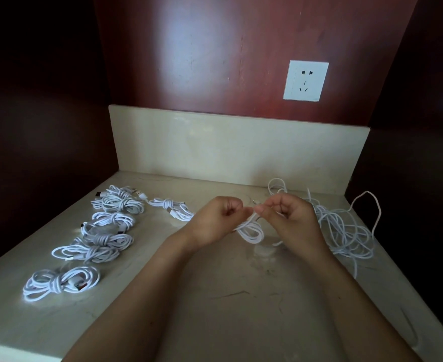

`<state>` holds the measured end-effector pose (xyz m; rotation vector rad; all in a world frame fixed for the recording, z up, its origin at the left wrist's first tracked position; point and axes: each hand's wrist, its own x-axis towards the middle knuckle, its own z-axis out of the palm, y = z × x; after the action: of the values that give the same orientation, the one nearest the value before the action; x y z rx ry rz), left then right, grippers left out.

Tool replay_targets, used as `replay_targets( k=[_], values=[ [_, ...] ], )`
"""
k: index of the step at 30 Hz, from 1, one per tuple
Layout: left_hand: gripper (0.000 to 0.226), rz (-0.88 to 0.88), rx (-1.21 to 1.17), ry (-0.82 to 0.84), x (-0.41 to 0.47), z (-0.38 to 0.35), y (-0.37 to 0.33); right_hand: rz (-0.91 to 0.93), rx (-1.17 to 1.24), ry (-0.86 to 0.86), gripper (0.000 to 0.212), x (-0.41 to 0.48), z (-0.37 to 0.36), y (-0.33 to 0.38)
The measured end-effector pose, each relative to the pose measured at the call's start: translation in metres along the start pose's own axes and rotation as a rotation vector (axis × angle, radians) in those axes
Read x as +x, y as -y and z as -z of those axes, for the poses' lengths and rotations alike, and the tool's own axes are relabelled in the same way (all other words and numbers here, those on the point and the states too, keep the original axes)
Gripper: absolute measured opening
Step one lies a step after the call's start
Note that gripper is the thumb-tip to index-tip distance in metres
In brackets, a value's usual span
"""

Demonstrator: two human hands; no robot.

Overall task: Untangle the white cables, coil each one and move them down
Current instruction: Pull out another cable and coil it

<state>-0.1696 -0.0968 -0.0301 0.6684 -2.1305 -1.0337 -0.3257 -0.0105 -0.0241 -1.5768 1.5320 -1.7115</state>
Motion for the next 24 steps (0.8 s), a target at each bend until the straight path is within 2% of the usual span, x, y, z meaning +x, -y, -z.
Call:
replay_targets(
  k=[2, 5, 6, 7, 9, 14, 17, 20, 22, 24],
  values=[
    [0.043, -0.004, -0.114, 0.042, -0.002, -0.004, -0.011, -0.061, 0.090, -0.020, 0.012, 0.000, -0.001, 0.000],
    [0.042, 0.079, -0.316, 0.004, -0.003, -0.009, -0.026, -0.189, 0.198, -0.009, 0.005, -0.003, -0.009, -0.001],
    [0.043, 0.095, -0.355, -0.030, -0.003, -0.009, -0.029, -0.201, 0.173, 0.003, 0.004, -0.004, -0.012, -0.002],
    [0.044, 0.083, -0.372, -0.071, -0.002, -0.009, -0.029, -0.180, 0.106, 0.015, 0.011, -0.006, -0.015, -0.004],
    [0.043, 0.019, -0.363, -0.165, 0.000, -0.007, -0.026, -0.094, -0.029, 0.056, 0.014, -0.008, -0.020, -0.006],
    [0.046, -0.025, -0.231, -0.413, 0.004, -0.001, -0.008, 0.068, -0.258, 0.203, 0.022, -0.016, -0.032, -0.006],
    [0.044, 0.000, -0.135, -0.505, 0.003, 0.002, -0.001, 0.139, -0.442, 0.352, 0.045, -0.024, -0.034, -0.006],
    [0.037, 0.052, 0.022, -0.502, 0.002, 0.005, 0.002, 0.260, -0.560, 0.321, 0.033, -0.025, -0.031, -0.001],
    [0.037, 0.066, 0.119, -0.458, 0.001, 0.003, 0.000, 0.302, -0.552, 0.264, 0.024, -0.025, -0.028, 0.004],
    [0.039, 0.064, 0.175, -0.419, 0.001, -0.001, -0.003, 0.304, -0.538, 0.175, 0.024, -0.021, -0.024, 0.006]
  ],
)
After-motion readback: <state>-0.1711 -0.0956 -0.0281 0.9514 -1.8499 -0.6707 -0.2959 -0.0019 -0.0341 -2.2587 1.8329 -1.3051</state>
